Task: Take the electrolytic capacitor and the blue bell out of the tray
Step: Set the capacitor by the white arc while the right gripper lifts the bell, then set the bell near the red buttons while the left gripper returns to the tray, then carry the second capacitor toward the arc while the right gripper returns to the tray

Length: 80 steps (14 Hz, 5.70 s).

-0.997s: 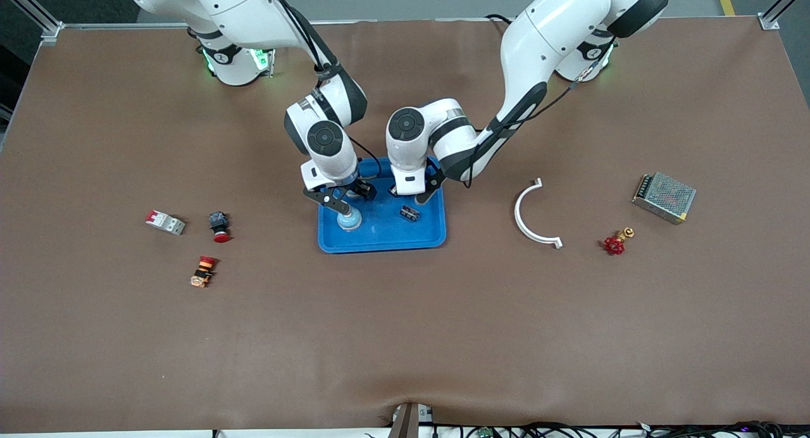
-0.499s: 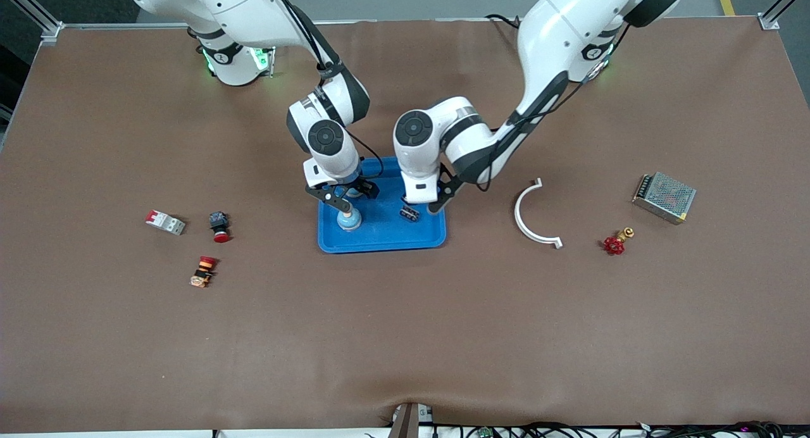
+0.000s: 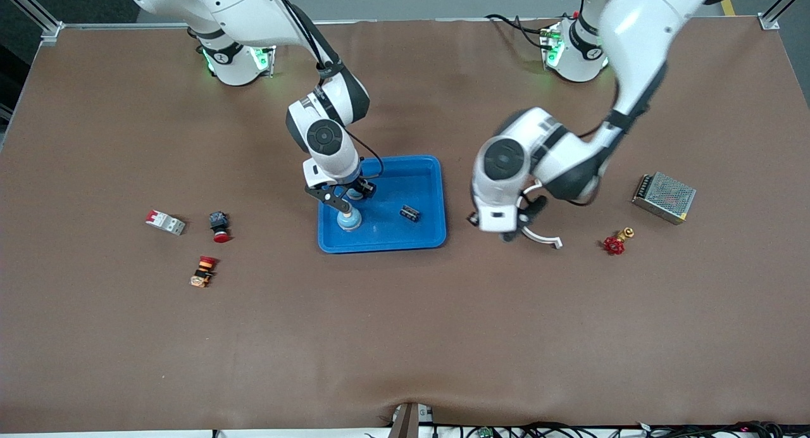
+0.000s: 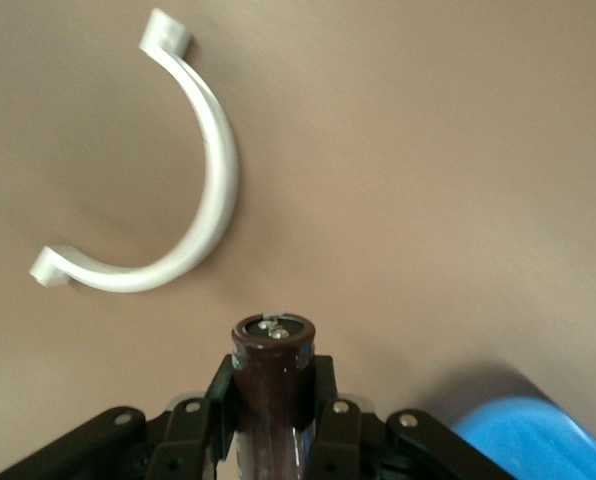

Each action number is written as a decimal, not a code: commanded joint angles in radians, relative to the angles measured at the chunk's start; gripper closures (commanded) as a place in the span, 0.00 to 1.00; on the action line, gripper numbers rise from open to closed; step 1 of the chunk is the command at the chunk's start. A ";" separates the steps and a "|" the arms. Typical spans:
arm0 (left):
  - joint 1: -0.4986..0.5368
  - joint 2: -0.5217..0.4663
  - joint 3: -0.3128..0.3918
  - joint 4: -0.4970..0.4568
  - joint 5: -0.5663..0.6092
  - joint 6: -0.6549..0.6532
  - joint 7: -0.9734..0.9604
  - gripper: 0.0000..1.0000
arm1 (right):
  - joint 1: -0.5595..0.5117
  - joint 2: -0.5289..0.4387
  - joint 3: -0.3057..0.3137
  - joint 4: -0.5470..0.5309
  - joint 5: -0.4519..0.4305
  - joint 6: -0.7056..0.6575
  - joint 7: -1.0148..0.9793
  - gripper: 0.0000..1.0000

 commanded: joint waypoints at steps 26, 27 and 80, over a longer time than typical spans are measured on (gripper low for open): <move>0.235 -0.030 -0.187 -0.089 0.211 0.070 0.061 0.00 | -0.775 -0.125 -0.016 0.272 -0.293 -0.484 -1.743 1.00; 0.194 -0.005 -0.185 -0.053 0.205 0.070 0.021 0.00 | -0.794 -0.120 -0.016 0.250 -0.292 -0.438 -1.762 1.00; 0.743 0.032 -0.423 -0.210 0.324 -0.092 0.441 1.00 | -0.619 -0.094 0.005 0.224 -0.004 -0.464 -0.876 0.00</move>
